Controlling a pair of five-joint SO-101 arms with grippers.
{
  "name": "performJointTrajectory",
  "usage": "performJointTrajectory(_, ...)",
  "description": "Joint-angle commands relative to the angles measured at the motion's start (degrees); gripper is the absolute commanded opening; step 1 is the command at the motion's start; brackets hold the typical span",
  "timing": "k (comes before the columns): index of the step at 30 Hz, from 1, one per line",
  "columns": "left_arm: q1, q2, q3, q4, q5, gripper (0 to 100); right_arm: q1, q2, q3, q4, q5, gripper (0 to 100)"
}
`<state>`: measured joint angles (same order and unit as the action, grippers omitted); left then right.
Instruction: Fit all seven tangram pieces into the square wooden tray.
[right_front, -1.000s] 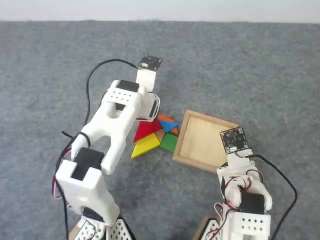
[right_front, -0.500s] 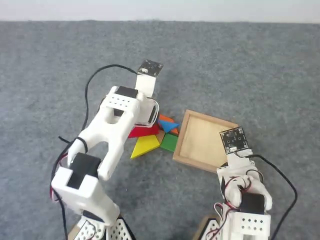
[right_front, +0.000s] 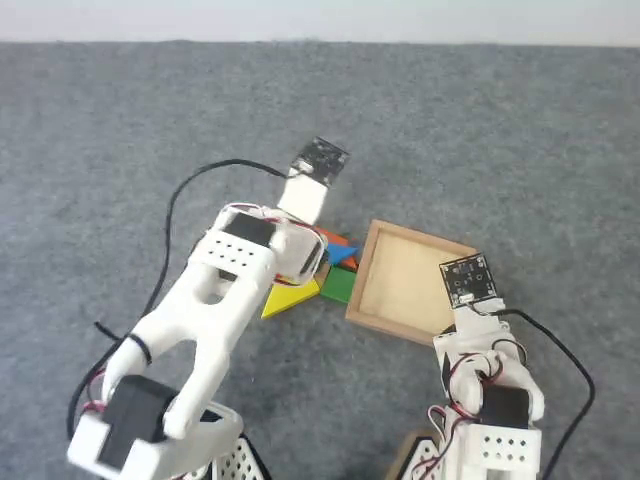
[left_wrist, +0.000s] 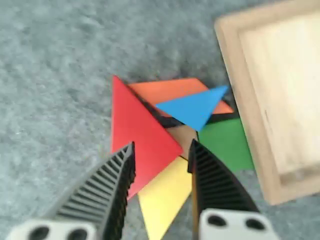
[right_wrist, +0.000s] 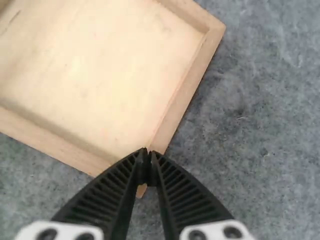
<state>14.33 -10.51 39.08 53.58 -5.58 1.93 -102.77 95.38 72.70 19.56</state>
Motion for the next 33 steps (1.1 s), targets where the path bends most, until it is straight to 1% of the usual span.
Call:
performJointTrajectory(1, -2.55, -0.70, -2.24, 0.62, -1.32, 20, -0.66, -1.27, 1.05, 0.75, -0.09, 0.8)
performJointTrajectory(4, -2.55, 2.99, -2.77, 0.53, -3.60, 26, -0.66, -1.27, 1.05, 0.75, -0.09, 0.8)
performJointTrajectory(9, -2.20, 9.32, -2.86, 0.35, -7.30, 28, -0.66, -1.27, 1.05, 0.75, -0.09, 0.8)
performJointTrajectory(13, -1.41, 13.63, -4.09, -1.23, -7.21, 28, -0.66, -1.27, 1.05, 0.75, -0.09, 0.8)
performJointTrajectory(18, -2.29, 17.85, -7.69, 0.97, -7.12, 28, -0.66, -1.27, 1.05, 0.75, -0.09, 0.8)
performJointTrajectory(22, -2.99, 18.55, -8.66, 1.32, -6.86, 28, -0.66, -1.27, 1.05, 0.75, -0.09, 0.8)
performJointTrajectory(25, -3.16, 18.29, -8.75, 0.26, -4.66, 27, -0.66, -1.27, 1.05, 0.75, -0.09, 0.8)
performJointTrajectory(33, -3.16, 18.29, -8.84, -0.35, -4.40, 17, -0.66, -1.27, 1.05, 0.75, -0.09, 0.8)
